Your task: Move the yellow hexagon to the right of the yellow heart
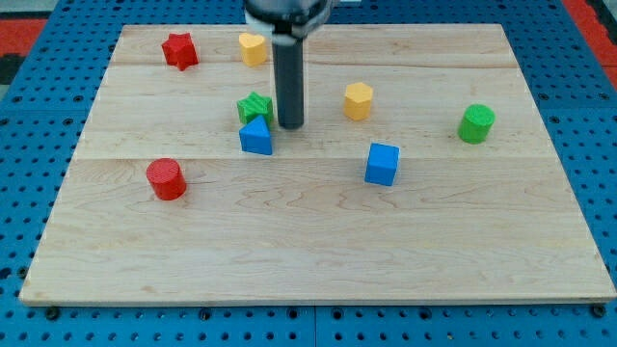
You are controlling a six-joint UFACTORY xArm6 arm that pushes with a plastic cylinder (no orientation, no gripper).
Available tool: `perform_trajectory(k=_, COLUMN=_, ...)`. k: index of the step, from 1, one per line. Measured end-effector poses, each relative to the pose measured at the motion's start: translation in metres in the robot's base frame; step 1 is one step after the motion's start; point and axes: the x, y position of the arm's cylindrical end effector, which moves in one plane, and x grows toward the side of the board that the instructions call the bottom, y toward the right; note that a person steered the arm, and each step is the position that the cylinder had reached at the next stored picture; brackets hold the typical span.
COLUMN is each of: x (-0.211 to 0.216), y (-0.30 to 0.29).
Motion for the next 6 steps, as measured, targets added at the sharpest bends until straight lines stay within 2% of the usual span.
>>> perform_trajectory(k=1, x=0.0, y=0.068)
perform_trajectory(k=2, x=-0.025, y=0.12)
perform_trajectory(k=3, x=-0.072, y=0.08)
perform_trajectory(k=4, x=-0.1, y=0.039)
perform_trajectory(k=5, x=-0.057, y=0.031)
perform_trajectory(k=6, x=-0.082, y=-0.002)
